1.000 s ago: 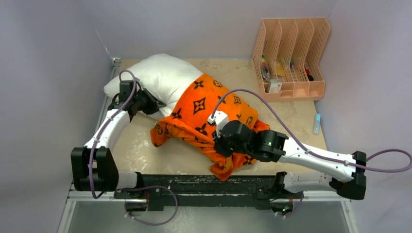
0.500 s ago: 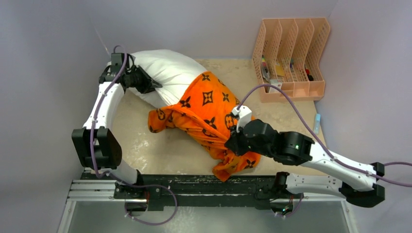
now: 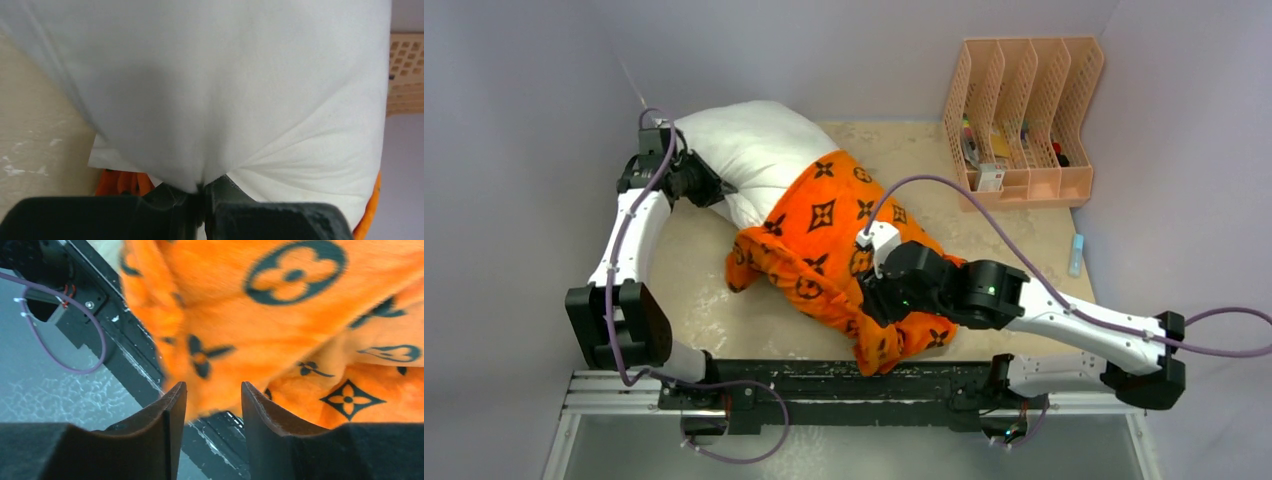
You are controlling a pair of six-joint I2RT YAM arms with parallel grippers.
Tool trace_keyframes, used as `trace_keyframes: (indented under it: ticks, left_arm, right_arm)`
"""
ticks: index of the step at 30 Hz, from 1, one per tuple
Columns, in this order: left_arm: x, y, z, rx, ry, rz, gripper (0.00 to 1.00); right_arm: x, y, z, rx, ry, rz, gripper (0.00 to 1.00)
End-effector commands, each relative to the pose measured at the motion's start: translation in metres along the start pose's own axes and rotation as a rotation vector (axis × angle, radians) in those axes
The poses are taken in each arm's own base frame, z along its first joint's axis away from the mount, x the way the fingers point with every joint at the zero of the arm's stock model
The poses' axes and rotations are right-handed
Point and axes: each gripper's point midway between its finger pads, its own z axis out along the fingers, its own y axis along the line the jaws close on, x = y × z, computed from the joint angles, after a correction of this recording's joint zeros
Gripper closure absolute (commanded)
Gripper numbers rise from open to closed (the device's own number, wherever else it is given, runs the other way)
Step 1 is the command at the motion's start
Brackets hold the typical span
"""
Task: Remove the pillowcase from the pillow
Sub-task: Remove the pillow from the pillowcase.
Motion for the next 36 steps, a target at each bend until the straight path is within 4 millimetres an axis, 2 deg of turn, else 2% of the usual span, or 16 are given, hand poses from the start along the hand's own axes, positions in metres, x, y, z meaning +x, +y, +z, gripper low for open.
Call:
trace_keyframes:
  ticks: [1, 4, 8, 9, 10, 13, 15, 18, 19, 21, 23, 26, 28, 31, 33, 36]
  left_arm:
    - [-0.073, 0.005, -0.018, -0.028, -0.325, 0.063, 1.00]
    - [-0.064, 0.009, -0.019, -0.031, -0.307, 0.059, 1.00]
    - [-0.058, 0.006, -0.020, -0.027, -0.300, 0.061, 1.00]
    - [-0.056, 0.005, -0.020, -0.028, -0.295, 0.065, 1.00]
    - [-0.055, 0.003, -0.021, -0.031, -0.295, 0.070, 1.00]
    - [-0.051, -0.001, -0.023, -0.036, -0.292, 0.080, 1.00]
    - [-0.048, -0.002, -0.025, -0.034, -0.290, 0.083, 1.00]
    - [-0.044, -0.001, -0.026, -0.039, -0.284, 0.081, 1.00]
    - [-0.043, -0.002, -0.028, -0.038, -0.287, 0.081, 1.00]
    - [-0.043, -0.002, -0.032, -0.041, -0.293, 0.083, 1.00]
    - [-0.042, -0.003, -0.036, -0.041, -0.294, 0.093, 1.00]
    - [-0.042, -0.002, -0.040, -0.050, -0.299, 0.100, 1.00]
    - [-0.044, -0.002, -0.043, -0.057, -0.306, 0.112, 1.00]
    - [-0.053, -0.002, -0.043, -0.073, -0.322, 0.129, 1.00]
    - [-0.061, -0.004, -0.043, -0.080, -0.327, 0.134, 1.00]
    - [-0.073, -0.011, -0.042, -0.077, -0.335, 0.145, 1.00]
  right_arm:
    - [-0.016, 0.001, 0.006, 0.041, -0.028, -0.017, 0.49]
    - [-0.042, 0.016, 0.001, -0.043, -0.149, -0.003, 0.39]
    - [-0.081, 0.059, -0.003, -0.265, -0.343, -0.124, 0.36]
    - [-0.086, 0.067, 0.000, -0.292, -0.360, -0.158, 0.25]
    - [-0.088, 0.076, 0.007, -0.309, -0.357, -0.203, 0.20]
    - [-0.100, 0.090, 0.034, -0.214, -0.343, -0.297, 0.19]
    - [-0.122, 0.094, 0.045, -0.111, -0.385, -0.335, 0.18]
    - [-0.146, 0.116, 0.067, -0.121, -0.470, -0.426, 0.18]
    - [-0.152, 0.118, 0.074, -0.101, -0.473, -0.438, 0.19]
    - [-0.152, 0.109, 0.098, 0.001, -0.436, -0.442, 0.20]
    - [-0.131, 0.094, 0.128, 0.094, -0.345, -0.500, 0.27]
    - [-0.095, 0.059, 0.145, 0.239, -0.209, -0.566, 0.96]
    - [-0.068, 0.046, 0.139, 0.257, -0.103, -0.608, 1.00]
    - [-0.010, 0.039, 0.111, 0.180, 0.052, -0.575, 1.00]
    - [0.027, 0.053, 0.088, -0.034, 0.100, -0.536, 1.00]
    - [0.074, 0.093, 0.041, -0.438, 0.168, -0.474, 1.00]
